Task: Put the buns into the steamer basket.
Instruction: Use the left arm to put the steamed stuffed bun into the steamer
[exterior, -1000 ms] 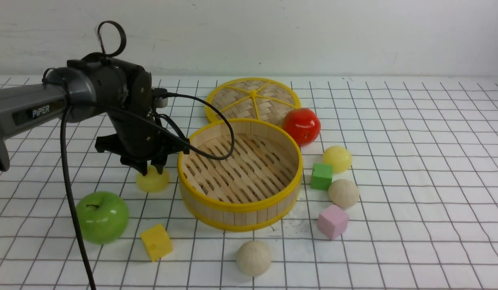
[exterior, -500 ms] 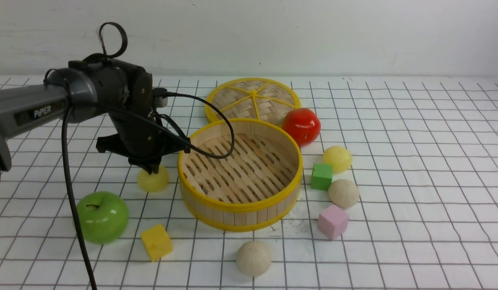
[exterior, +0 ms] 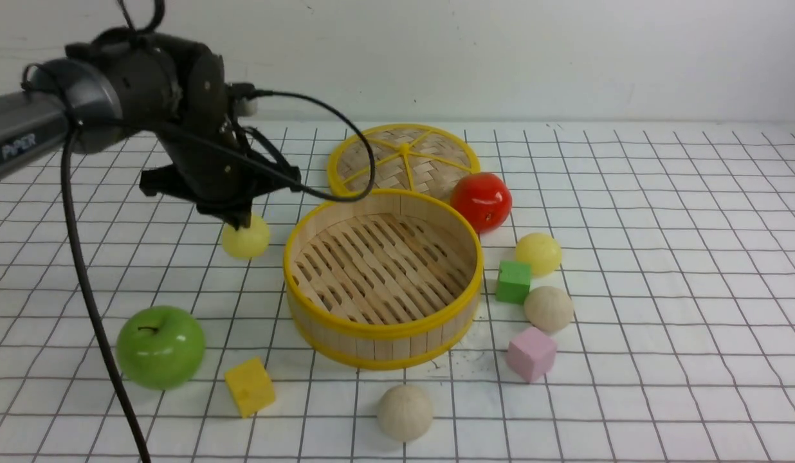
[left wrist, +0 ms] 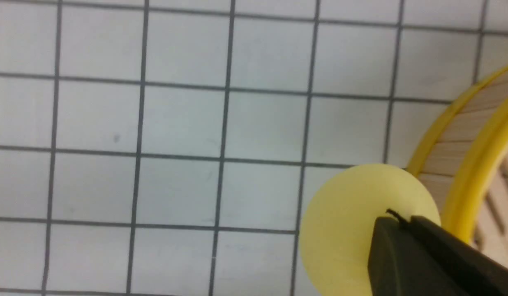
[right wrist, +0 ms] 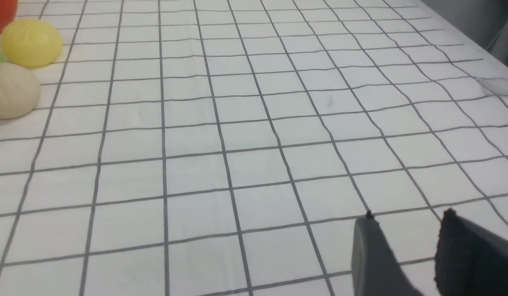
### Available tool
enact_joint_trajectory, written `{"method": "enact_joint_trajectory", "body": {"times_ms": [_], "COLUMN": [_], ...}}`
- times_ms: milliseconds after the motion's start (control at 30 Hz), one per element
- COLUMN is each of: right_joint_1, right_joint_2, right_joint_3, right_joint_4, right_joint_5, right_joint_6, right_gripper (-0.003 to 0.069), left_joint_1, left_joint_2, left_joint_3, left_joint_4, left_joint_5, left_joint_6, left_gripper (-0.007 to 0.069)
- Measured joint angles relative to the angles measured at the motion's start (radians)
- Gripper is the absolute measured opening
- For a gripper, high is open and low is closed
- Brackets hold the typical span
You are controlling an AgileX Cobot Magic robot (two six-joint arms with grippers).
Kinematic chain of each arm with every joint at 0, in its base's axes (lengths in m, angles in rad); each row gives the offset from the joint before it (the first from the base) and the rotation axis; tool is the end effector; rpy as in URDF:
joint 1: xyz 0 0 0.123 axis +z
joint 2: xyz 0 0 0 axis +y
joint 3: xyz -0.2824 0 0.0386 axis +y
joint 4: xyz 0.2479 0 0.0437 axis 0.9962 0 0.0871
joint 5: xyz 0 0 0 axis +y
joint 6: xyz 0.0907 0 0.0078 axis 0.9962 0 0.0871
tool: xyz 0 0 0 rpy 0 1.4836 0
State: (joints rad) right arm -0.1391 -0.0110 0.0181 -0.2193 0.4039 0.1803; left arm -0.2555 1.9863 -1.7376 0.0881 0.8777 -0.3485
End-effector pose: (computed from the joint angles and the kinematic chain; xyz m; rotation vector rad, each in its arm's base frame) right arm 0.0500 -0.0149 0.1722 0.1692 1.8816 -0.1908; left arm 0.4335 -0.1069 0.2689 -0.0719 2.6072 -0.1076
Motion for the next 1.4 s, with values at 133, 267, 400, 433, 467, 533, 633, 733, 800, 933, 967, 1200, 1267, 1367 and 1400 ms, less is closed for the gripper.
{"method": "enact_joint_trajectory", "body": {"times_ms": [133, 267, 400, 433, 467, 533, 633, 733, 800, 933, 967, 1200, 1267, 1367, 1400], "right_joint_1": [0.000, 0.000, 0.000, 0.000, 0.000, 0.000, 0.000, 0.000, 0.000, 0.000, 0.000, 0.000, 0.000, 0.000, 0.000], "right_joint_2": [0.000, 0.000, 0.000, 0.000, 0.000, 0.000, 0.000, 0.000, 0.000, 0.000, 0.000, 0.000, 0.000, 0.000, 0.000], "right_joint_3": [0.000, 0.000, 0.000, 0.000, 0.000, 0.000, 0.000, 0.000, 0.000, 0.000, 0.000, 0.000, 0.000, 0.000, 0.000], "right_joint_4": [0.000, 0.000, 0.000, 0.000, 0.000, 0.000, 0.000, 0.000, 0.000, -0.001, -0.001, 0.000, 0.000, 0.000, 0.000], "right_joint_5": [0.000, 0.000, 0.000, 0.000, 0.000, 0.000, 0.000, 0.000, 0.000, 0.000, 0.000, 0.000, 0.000, 0.000, 0.000], "right_joint_6": [0.000, 0.000, 0.000, 0.000, 0.000, 0.000, 0.000, 0.000, 0.000, 0.000, 0.000, 0.000, 0.000, 0.000, 0.000], "right_gripper": [0.0239, 0.0239, 0.0239, 0.0239, 0.0239, 0.0239, 0.0239, 0.0239, 0.0239, 0.0239, 0.0239, 0.0239, 0.0239, 0.0239, 0.0239], "left_joint_1": [0.000, -0.001, -0.001, -0.001, -0.001, -0.001, -0.001, -0.001, -0.001, -0.001, -0.001, -0.001, -0.001, -0.001, -0.001], "left_joint_2": [-0.032, -0.025, 0.006, 0.021, 0.036, 0.067, 0.112, 0.131, 0.132, 0.131, 0.131, 0.125, 0.107, 0.052, 0.026], "left_joint_3": [-0.023, -0.025, -0.025, -0.025, -0.025, -0.025, -0.025, -0.025, -0.025, -0.026, -0.026, -0.026, -0.026, -0.026, -0.026], "left_joint_4": [-0.147, -0.346, -0.436, -0.442, -0.446, -0.451, -0.463, -0.474, -0.474, -0.476, -0.476, -0.475, -0.461, -0.412, -0.392], "left_joint_5": [0.008, 0.016, 0.017, 0.017, 0.017, 0.016, 0.015, 0.015, 0.015, 0.015, 0.015, 0.052, 0.073, 0.103, 0.115], "left_joint_6": [0.074, 0.172, 0.208, 0.210, 0.210, 0.210, 0.210, 0.210, 0.210, 0.210, 0.210, 0.190, 0.188, 0.187, 0.187], "left_gripper": [-0.0013, -0.0013, -0.0013, -0.0013, -0.0013, -0.0013, -0.0013, -0.0003, 0.0005, 0.0037, 0.0039, 0.0197, 0.0262, 0.0337, 0.0357]}}
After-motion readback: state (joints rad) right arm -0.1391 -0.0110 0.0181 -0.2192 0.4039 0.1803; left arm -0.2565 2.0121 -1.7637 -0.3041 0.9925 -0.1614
